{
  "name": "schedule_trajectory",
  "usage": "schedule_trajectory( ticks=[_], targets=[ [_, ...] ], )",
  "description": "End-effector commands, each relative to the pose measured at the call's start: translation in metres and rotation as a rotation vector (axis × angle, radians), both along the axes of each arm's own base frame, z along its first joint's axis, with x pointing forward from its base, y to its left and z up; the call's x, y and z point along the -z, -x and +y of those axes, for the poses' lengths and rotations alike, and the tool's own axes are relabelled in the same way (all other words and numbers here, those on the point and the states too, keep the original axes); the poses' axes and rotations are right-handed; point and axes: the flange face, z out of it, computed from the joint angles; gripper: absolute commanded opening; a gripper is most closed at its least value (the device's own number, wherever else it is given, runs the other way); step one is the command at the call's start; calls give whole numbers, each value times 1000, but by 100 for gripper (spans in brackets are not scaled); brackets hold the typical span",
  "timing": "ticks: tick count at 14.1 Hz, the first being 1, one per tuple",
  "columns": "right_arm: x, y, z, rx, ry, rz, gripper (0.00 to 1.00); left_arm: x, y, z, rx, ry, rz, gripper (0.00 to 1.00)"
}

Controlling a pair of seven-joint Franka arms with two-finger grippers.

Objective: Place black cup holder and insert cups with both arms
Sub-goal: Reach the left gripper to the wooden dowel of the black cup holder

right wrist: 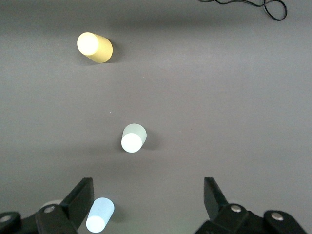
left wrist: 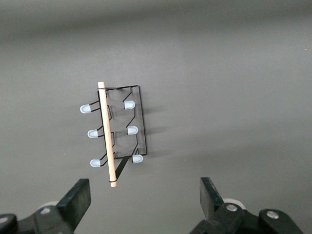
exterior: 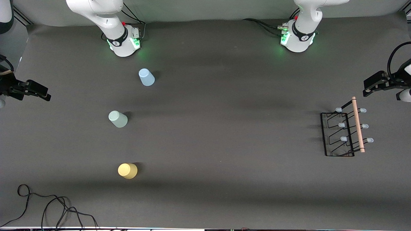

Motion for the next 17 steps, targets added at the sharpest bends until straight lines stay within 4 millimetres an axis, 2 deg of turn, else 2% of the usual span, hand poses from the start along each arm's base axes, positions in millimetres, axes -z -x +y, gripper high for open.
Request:
schedule_trajectory(
  ticks=[1,4,8,10,11,12,13,15,17],
  targets=[
    [-5,-1,-4,-12,-14,16,100,-8,2,-4,-4,-20,-13,100],
    [-1,-1,-15,6,-21,32,100,-16,-5,-9,-2,-21,-38,100],
    [3,1,-13,5,-23,45,100,-7,-10,-10,13,-22,-26,100],
    [4,0,-13,3,-23,46,100,18,-29,7,-9,-22,-22,100],
    [5,0,-13,3,-24,48,100,32,-39,19,-23,-24,-13,100],
    [3,0,-13,3,-23,45,100,45,-46,39,-47,-23,-9,100],
    [4,0,-13,3,-23,46,100,62,-54,49,-31,-24,-5,100],
    [5,0,-12,2,-24,48,100,107,-66,68,-25,-25,8,100],
    [5,0,-12,2,-24,48,100,151,-63,92,46,-29,3,100]
  ],
)
